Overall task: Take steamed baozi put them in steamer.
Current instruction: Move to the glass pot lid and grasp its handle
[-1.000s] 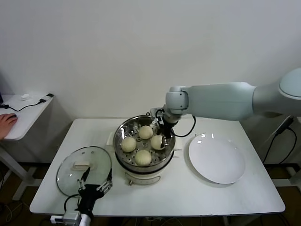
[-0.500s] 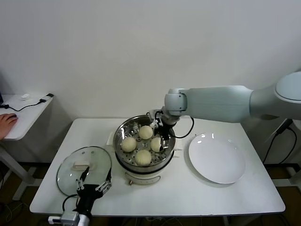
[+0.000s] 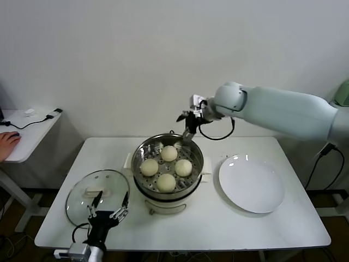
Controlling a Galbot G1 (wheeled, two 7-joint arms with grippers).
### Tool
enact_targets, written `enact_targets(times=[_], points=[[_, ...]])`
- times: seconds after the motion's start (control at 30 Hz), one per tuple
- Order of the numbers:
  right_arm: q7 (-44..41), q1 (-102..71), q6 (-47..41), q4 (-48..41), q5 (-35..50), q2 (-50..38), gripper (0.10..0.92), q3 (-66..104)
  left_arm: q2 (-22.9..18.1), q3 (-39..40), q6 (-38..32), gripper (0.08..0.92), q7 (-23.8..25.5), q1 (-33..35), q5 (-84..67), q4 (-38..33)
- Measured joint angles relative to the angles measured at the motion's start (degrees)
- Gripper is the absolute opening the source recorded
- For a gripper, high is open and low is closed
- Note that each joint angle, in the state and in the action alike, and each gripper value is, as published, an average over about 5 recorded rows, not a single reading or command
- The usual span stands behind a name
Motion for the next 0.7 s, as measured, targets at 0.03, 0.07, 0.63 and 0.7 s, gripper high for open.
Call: enact_targets(times=[0.03,0.07,0.63,0.7], points=[[2.44,-1.67,-0.05,0.65,-0.15,-1.4,0.823,2.38,0.05,0.05,-0.2,0.823,-0.06,-0.17,0.0,0.12],[4.75,-3.5,-0.05,1.32,-0.36,-2.78,0.823,4.82,0.11,0.08,-0.39,0.823,-0.1,-0.32,0.02,0.25],[24.2,-60.06,7.75,11.11,-12.94,-15.42,0.823,63.27,2.46,-0.48,-4.56,0.823,-2.17,-3.29,3.07,4.47],[24.52,-67.34,9.63,11.64,-14.46,-14.14,0.823,70.49,2.72,-0.52,-5.07,0.823,-2.58,-3.72,3.47,5.09]])
